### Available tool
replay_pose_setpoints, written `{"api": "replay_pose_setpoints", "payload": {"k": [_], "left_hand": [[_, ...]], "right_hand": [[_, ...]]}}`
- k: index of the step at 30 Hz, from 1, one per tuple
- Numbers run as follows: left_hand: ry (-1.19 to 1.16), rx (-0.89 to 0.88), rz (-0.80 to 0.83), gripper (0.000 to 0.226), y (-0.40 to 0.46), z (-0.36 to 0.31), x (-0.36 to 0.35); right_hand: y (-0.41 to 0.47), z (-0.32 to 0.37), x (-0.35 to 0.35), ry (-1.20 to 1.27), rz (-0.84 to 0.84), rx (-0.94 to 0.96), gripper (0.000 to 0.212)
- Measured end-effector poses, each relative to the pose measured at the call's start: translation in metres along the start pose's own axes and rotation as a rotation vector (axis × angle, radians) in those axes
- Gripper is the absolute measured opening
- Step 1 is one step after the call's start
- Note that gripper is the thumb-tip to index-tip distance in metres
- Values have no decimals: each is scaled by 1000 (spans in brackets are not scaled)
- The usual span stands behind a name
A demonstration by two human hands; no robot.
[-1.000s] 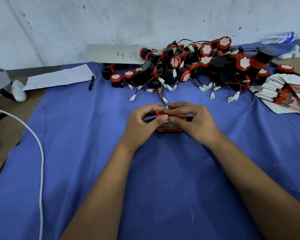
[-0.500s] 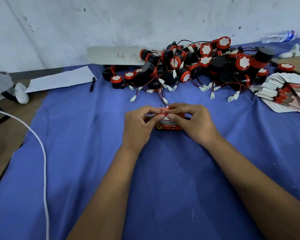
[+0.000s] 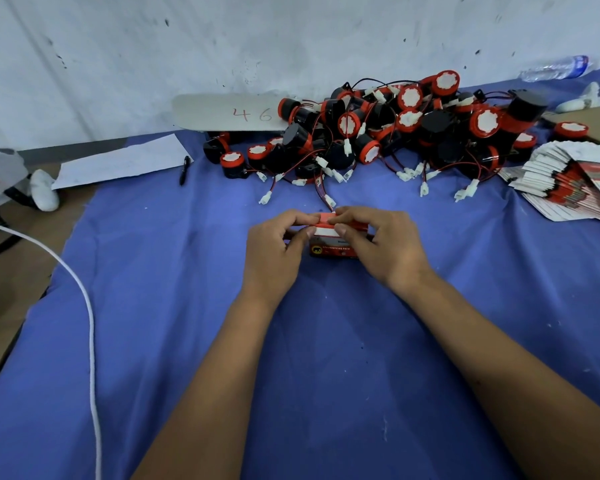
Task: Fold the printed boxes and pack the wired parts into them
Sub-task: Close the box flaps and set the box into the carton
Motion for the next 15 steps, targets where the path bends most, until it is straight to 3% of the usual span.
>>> {"api": "replay_pose_setpoints", "payload": {"k": [3, 7, 15], "left_hand": [[-94, 131, -40, 22, -2, 6, 1], [-143, 267, -87, 4, -4, 14, 0], [-120, 249, 13, 10, -4, 12, -6]], "right_hand": [[3, 1, -1, -34, -9, -15, 17], [4, 2, -4, -105, -13, -19, 19], [2, 6, -2, -172, -61, 14, 16]]}}
Point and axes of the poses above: each hand's wrist, its own y-axis towards the middle knuckle, its own x-axis out of the back of the hand, z = x × y, the point moved 7 cm from there along y, towards the middle knuckle, and after that the axes turned 12 degrees about y, right-handed, at the moved point
